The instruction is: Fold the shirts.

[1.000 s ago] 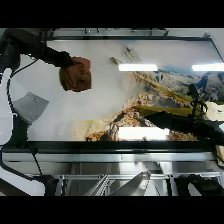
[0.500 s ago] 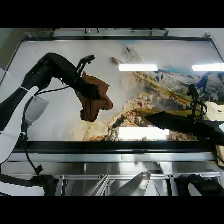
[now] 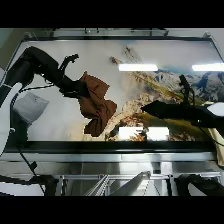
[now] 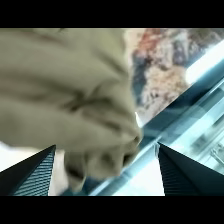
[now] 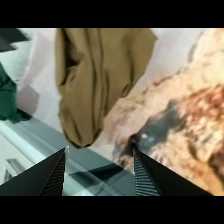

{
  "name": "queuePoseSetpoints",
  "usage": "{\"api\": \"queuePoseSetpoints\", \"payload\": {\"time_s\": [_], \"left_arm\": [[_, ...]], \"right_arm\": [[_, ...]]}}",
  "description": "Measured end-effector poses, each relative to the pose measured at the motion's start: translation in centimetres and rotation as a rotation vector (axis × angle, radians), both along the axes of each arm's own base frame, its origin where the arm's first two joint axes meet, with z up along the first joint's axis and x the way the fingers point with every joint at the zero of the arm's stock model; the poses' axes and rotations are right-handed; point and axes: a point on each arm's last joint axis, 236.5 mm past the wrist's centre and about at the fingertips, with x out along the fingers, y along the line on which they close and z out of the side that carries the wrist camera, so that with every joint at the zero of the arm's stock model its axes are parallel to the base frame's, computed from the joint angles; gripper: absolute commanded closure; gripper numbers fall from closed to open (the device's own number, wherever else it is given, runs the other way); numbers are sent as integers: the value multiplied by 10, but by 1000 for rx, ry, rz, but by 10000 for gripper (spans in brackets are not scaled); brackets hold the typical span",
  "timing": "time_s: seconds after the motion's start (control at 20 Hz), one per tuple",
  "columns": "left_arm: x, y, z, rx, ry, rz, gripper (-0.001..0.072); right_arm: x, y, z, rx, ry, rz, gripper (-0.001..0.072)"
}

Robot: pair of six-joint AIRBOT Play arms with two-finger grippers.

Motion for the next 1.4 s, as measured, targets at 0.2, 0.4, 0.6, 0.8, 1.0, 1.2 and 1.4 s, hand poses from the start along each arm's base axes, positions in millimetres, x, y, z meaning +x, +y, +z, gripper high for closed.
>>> {"api": "queuePoseSetpoints", "payload": {"time_s": [0.2,0.4,0.6,0.8,1.0,1.2,1.4], "left_arm": [[-27,23,-44,15,135,100,9],[-34,12,-87,-37,197,173,12],[-28,-9,-112,-74,231,182,15],[-16,-26,-127,-80,232,154,465],[-9,-32,-127,-81,217,131,587],[-7,-33,-128,-75,211,124,684],[-9,-28,-120,-85,220,118,688]], "right_arm": [[25,17,-43,-43,94,78,262],[28,58,-95,-56,203,165,263],[30,98,-125,-37,265,213,281],[44,121,-134,-6,275,210,385],[59,129,-144,4,276,183,483],[70,131,-153,22,292,137,687],[77,126,-143,35,260,140,688]]}}
